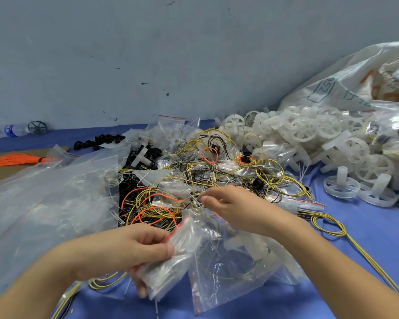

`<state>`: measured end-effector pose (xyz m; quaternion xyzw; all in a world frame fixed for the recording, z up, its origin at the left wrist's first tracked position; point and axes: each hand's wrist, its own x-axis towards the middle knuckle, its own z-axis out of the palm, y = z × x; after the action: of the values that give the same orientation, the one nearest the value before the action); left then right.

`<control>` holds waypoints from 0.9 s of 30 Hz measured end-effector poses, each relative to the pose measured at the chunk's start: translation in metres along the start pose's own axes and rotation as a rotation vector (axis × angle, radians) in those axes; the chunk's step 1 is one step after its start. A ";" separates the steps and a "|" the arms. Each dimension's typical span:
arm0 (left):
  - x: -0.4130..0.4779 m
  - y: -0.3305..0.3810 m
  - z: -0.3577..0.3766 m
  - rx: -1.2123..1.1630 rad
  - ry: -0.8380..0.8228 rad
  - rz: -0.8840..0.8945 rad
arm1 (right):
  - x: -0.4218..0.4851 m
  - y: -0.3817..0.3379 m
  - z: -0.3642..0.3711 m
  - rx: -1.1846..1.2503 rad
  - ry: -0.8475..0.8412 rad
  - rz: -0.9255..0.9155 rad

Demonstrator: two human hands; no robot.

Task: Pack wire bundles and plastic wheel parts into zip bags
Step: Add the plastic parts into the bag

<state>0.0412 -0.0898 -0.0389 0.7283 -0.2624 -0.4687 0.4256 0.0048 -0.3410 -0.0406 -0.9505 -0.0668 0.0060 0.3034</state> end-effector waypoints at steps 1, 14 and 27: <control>0.005 0.001 0.005 -0.032 0.013 0.014 | 0.001 0.002 0.001 -0.004 -0.003 -0.003; 0.058 0.008 0.072 -0.462 0.194 0.115 | 0.008 0.003 -0.009 0.127 -0.113 -0.020; 0.078 0.020 0.083 0.007 0.543 0.218 | 0.011 0.007 -0.017 0.137 0.015 -0.088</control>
<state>-0.0008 -0.1921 -0.0739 0.7960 -0.2171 -0.2073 0.5257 0.0174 -0.3548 -0.0300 -0.9237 -0.1056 -0.0101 0.3682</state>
